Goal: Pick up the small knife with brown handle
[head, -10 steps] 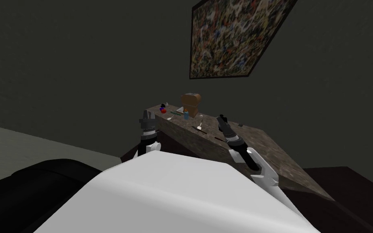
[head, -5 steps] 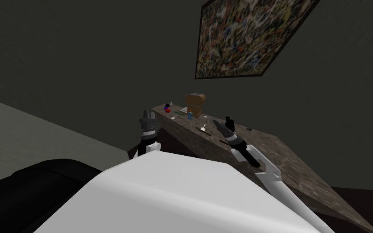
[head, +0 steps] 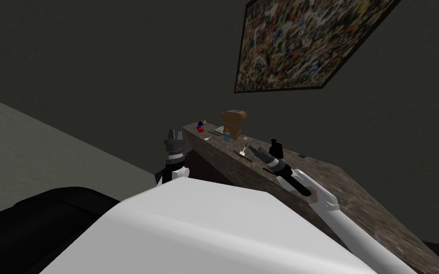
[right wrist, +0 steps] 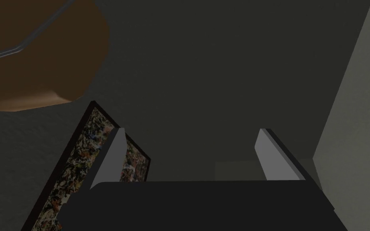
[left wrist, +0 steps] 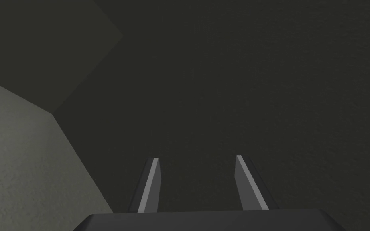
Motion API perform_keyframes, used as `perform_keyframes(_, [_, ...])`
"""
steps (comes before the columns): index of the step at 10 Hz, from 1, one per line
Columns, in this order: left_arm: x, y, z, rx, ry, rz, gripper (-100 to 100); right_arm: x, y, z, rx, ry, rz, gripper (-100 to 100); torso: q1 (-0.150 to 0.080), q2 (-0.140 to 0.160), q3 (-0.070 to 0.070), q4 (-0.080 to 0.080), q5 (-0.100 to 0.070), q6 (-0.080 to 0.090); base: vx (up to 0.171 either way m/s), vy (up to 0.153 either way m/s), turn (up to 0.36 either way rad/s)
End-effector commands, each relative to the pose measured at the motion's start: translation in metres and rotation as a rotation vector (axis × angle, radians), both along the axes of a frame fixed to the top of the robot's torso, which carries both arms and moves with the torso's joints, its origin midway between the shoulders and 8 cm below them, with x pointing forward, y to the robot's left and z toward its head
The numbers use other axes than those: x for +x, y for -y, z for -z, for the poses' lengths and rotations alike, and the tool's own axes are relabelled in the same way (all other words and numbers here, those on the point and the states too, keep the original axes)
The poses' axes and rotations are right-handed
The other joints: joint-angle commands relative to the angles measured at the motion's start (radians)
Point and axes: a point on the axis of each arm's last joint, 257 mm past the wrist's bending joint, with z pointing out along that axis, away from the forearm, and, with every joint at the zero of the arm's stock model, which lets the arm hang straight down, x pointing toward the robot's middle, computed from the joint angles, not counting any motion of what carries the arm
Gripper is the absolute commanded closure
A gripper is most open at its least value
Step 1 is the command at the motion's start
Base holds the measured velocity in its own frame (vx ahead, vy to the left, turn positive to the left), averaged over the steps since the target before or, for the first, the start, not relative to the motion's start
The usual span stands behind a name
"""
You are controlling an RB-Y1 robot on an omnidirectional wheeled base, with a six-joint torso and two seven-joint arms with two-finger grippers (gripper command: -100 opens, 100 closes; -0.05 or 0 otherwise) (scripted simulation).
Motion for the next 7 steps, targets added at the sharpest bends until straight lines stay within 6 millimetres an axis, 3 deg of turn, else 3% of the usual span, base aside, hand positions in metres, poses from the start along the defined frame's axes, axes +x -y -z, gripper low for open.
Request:
perform_keyframes(1, [0.000,0.000,0.000,0.000,0.000,0.000,0,0.001,0.007,0.024,-0.087,-0.027,-0.007,-100,0.000,0.000,0.000,0.000,0.000,0.000,0.019,0.028,0.126])
perform_keyframes(2, [0.000,0.000,0.000,0.000,0.000,0.000,0,0.001,0.008,0.025,-0.100,-0.028,-0.010,-100,0.000,0.000,0.000,0.000,0.000,0.000,0.016,0.025,0.067])
perform_keyframes(3, [0.000,0.000,0.000,0.000,0.000,0.000,0,0.000,0.015,0.047,-0.172,-0.055,-0.016,-100,0.000,0.000,0.000,0.000,0.000,0.000,0.019,0.035,0.094])
perform_keyframes(4, [0.000,0.000,0.000,0.000,0.000,0.000,0,0.000,0.017,0.048,-0.186,-0.058,-0.017,-100,0.001,0.000,0.000,0.000,0.000,0.000,0.016,0.027,0.070])
perform_keyframes(5, [0.000,0.000,0.000,0.000,0.000,0.000,0,-0.002,0.027,0.072,-0.258,-0.090,-0.021,-100,0.000,0.000,0.000,0.000,0.000,0.000,0.020,0.031,0.139])
perform_keyframes(6, [0.000,0.000,0.000,0.000,0.000,0.000,0,-0.002,0.030,0.073,-0.274,-0.091,-0.024,-100,0.000,0.000,0.000,0.000,0.000,0.000,0.020,0.022,0.053])
perform_keyframes(7, [0.000,0.000,0.000,0.000,0.000,0.000,0,-0.008,0.040,0.095,-0.349,-0.121,-0.035,-100,0.000,0.000,0.000,0.000,0.000,0.000,0.025,0.030,0.095])
